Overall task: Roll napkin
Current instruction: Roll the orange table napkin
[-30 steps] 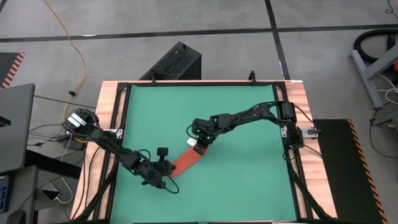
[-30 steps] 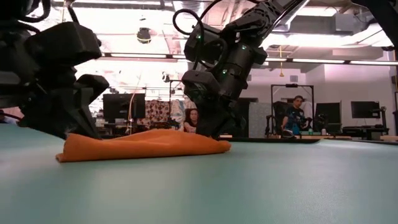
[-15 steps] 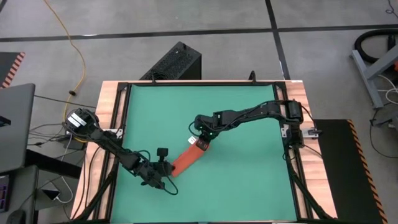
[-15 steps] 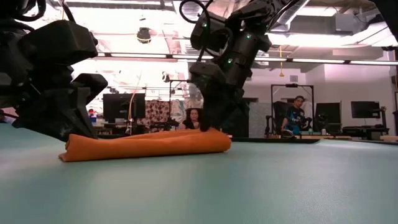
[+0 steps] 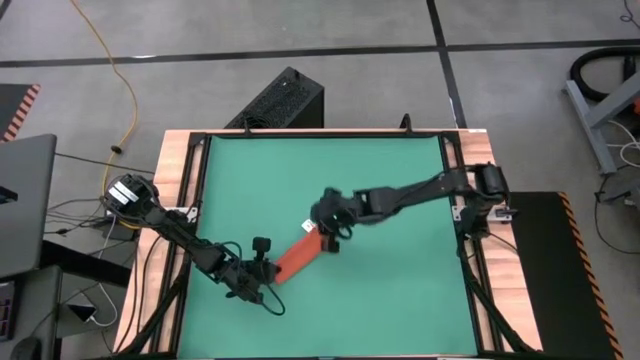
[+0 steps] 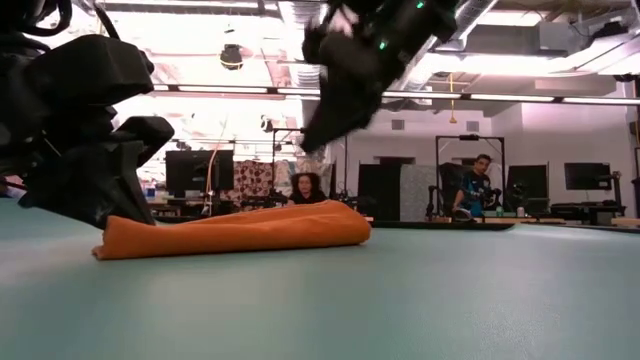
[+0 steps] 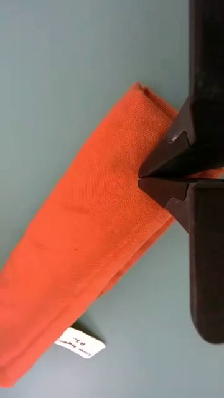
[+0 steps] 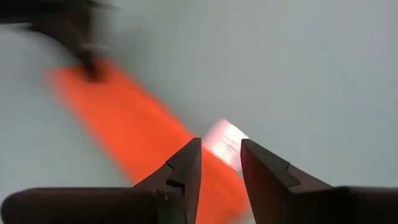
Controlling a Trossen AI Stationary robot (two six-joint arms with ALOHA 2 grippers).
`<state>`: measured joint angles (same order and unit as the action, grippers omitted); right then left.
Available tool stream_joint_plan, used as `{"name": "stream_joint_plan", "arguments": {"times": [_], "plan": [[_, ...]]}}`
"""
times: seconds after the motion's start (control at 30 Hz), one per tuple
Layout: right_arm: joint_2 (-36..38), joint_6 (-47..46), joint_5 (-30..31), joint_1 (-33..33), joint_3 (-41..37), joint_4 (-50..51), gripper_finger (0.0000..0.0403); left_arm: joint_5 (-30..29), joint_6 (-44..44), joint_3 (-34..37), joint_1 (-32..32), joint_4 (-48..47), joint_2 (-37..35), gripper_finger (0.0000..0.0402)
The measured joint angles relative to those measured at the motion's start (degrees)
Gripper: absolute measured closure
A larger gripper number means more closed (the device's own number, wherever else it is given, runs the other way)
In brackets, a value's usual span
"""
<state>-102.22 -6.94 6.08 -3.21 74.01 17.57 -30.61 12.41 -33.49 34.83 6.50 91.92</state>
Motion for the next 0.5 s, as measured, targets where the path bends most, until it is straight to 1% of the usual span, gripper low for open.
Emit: {"name": "stream_joint_plan", "arguments": {"times": [0.03,0.1,0.2,0.37,0.5], "plan": [[0.25,2.89,-1.63,-1.07,-1.52,-4.20,0.0269,-0.07,-0.78,-0.03,0.00,-0.66,0.00,0.0402],[0.19,5.31,-3.24,-2.63,-4.39,-11.69,0.0270,-0.11,-2.06,-0.03,0.00,-2.20,-0.02,0.0402],[-0.27,5.49,-4.62,-2.81,-8.65,-16.80,0.0275,-0.11,-3.33,-0.03,-0.02,-5.26,-0.02,0.0401],[-0.27,2.33,-4.42,-0.46,-16.57,-26.38,0.0291,0.47,-8.23,-0.10,-0.12,-8.99,-0.09,0.0401],[-0.27,-1.23,-4.71,1.14,-20.72,-28.12,0.0302,0.85,-12.83,-0.18,-0.65,-10.14,-0.15,0.0401]]}}
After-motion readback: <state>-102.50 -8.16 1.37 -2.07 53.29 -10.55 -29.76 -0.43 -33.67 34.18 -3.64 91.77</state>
